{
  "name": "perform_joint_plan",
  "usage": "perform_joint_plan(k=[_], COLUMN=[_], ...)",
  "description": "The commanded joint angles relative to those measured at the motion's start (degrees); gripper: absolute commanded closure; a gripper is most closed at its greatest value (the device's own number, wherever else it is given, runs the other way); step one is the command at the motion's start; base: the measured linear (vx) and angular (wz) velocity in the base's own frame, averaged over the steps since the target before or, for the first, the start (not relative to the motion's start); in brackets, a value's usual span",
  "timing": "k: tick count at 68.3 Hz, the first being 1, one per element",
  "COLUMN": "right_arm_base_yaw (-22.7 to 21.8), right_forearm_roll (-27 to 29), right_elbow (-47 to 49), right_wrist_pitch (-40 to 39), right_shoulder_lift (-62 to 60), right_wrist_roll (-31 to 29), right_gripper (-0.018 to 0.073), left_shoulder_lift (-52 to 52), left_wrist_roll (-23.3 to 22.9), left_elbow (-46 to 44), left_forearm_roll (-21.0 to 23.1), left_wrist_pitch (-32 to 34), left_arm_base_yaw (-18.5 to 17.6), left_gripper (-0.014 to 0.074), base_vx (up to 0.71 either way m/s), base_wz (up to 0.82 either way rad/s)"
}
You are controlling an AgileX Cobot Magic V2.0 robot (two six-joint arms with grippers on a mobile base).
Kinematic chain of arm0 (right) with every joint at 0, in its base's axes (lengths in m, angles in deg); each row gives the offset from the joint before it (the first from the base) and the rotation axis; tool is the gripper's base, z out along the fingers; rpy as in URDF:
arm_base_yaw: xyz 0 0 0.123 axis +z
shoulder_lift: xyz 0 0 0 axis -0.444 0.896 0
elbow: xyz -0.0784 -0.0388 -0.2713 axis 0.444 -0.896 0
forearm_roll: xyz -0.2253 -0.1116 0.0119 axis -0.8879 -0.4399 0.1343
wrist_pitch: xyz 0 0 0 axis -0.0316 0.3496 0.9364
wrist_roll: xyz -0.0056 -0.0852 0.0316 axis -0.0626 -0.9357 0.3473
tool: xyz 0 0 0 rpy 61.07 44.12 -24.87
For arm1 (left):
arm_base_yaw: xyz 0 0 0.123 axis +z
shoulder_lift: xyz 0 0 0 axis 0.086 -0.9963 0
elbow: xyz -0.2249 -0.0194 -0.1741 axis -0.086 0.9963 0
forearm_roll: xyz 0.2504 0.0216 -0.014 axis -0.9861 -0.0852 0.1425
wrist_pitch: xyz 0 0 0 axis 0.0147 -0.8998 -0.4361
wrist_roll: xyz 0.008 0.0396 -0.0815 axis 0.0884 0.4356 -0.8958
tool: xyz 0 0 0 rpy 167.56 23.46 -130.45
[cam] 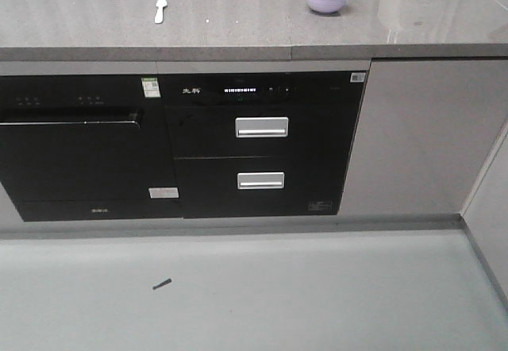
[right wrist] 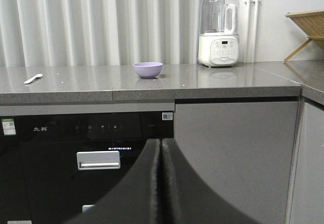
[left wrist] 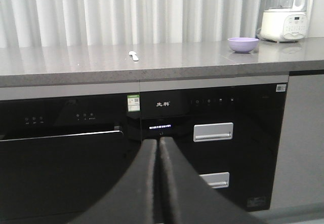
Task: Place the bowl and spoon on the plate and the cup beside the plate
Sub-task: 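Drive the base toward the counter holding the spoon and lilac bowl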
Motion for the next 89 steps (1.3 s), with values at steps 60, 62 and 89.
perform_joint_plan(k=[60, 62, 89], right_arm_base_yaw=[-0.1, -0.1, -0.1], right_forearm_roll=[-0.2, -0.2, -0.2], right_elbow=[-0.5, -0.5, -0.5], right_wrist_pitch=[-4.1, -4.1, -4.1], right_shoulder_lift=[-0.4, -0.4, -0.4], right_wrist_roll=[-0.5, -0.5, -0.5], right_gripper=[0.0570, 0.0570, 0.0570], left_shoulder_lift=[0.8, 0.8, 0.8], left_wrist_roll=[-0.6, -0.6, -0.6], left_elbow=[-1.0, -1.0, -1.0], left_forearm_roll=[0.4, 0.4, 0.4], left_wrist_pitch=[4.0, 4.0, 4.0], left_arm_base_yaw=[0.1, 0.1, 0.1], left_gripper=[0.0603, 0.0603, 0.0603], base_vx=[0.32, 0.30, 0.28], base_wz=[0.01, -0.01, -0.01])
